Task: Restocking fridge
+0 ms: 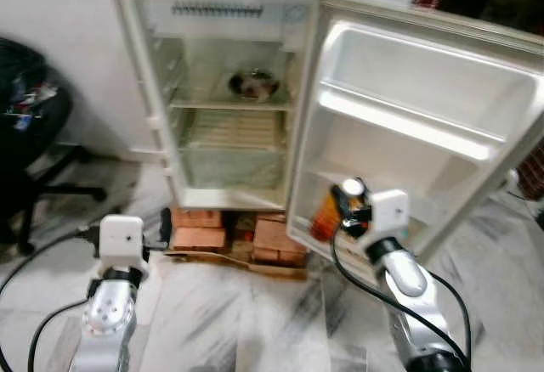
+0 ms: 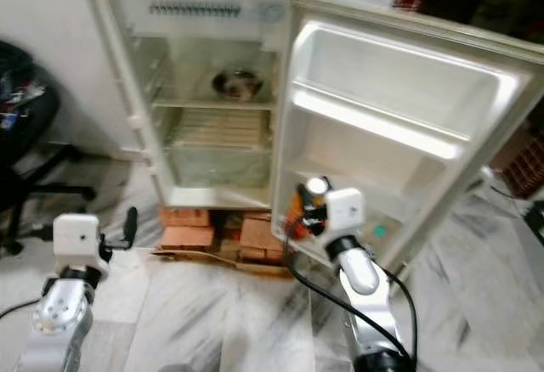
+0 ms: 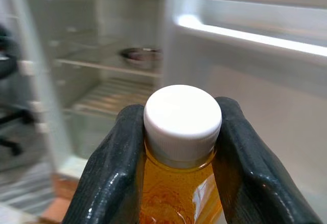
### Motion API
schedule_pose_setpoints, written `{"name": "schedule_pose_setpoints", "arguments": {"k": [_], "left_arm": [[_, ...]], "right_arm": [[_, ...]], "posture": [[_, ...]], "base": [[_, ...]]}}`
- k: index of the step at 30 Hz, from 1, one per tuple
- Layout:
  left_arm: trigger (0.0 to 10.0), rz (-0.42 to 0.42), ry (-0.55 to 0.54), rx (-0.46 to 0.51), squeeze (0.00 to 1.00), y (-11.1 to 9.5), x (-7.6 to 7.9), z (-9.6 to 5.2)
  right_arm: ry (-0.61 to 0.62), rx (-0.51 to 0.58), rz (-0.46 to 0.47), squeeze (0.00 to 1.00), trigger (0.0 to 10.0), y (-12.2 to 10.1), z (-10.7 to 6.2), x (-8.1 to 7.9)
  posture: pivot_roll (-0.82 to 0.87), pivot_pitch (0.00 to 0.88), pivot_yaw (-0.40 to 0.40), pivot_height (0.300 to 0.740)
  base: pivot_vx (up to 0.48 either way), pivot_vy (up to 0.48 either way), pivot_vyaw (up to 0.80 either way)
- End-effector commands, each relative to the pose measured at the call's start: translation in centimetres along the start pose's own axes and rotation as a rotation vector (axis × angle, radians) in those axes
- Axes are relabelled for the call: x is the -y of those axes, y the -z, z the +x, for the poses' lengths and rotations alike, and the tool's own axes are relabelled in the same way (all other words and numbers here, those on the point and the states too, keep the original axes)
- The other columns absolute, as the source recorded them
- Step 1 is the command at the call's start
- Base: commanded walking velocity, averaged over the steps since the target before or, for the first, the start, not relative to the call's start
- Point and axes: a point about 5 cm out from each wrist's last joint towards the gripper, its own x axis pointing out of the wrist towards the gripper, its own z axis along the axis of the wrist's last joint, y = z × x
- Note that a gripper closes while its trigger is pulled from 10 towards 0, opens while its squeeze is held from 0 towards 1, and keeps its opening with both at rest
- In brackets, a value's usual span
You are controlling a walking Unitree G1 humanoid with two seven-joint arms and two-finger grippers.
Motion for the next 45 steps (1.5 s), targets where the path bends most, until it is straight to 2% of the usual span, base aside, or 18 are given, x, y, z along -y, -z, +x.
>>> {"name": "schedule_pose_setpoints", "arguments": {"k": [1,10,16,21,25,45], "left_arm": [[10.0,-0.008,0.021,-0.006,0.0,0.1,0.8,-0.1],[10.0,-0.007,0.027,-0.011,0.0,0.2,0.9,0.0],[10.0,-0.015,0.031,-0.008,0.0,0.2,1.2,-0.1],[10.0,-0.009,0.029,-0.013,0.0,0.2,1.0,0.1],[10.0,-0.005,0.03,-0.014,0.0,0.2,1.0,0.2],[10.0,-0.005,0.035,-0.028,0.0,0.4,1.2,-0.1]], "right_arm": [[0.051,0.019,-0.023,0.0,10.0,-0.4,-0.3,1.4],[0.058,0.019,-0.025,0.0,10.0,-0.5,-0.1,1.5],[0.034,0.013,0.02,0.0,10.0,-0.3,0.1,1.3],[-0.063,0.021,0.069,0.0,10.0,-0.4,0.1,-0.1],[-0.106,0.031,0.083,0.0,10.0,-0.6,0.1,-0.5],[-0.15,0.019,0.118,0.0,10.0,-0.4,-0.1,-1.1]], "posture": [[0.04,0.0,-0.037,0.74],[0.05,0.0,-0.039,0.74],[0.05,0.0,-0.037,0.74],[0.05,0.0,-0.029,0.74],[0.05,0.0,-0.026,0.74],[0.05,0.0,-0.029,0.732]], "base": [[0.337,0.0,0.0],[0.33,0.0,0.0],[0.0,0.0,0.0],[0.0,0.0,0.0],[0.0,0.0,0.0],[0.0,0.0,0.0]]}}
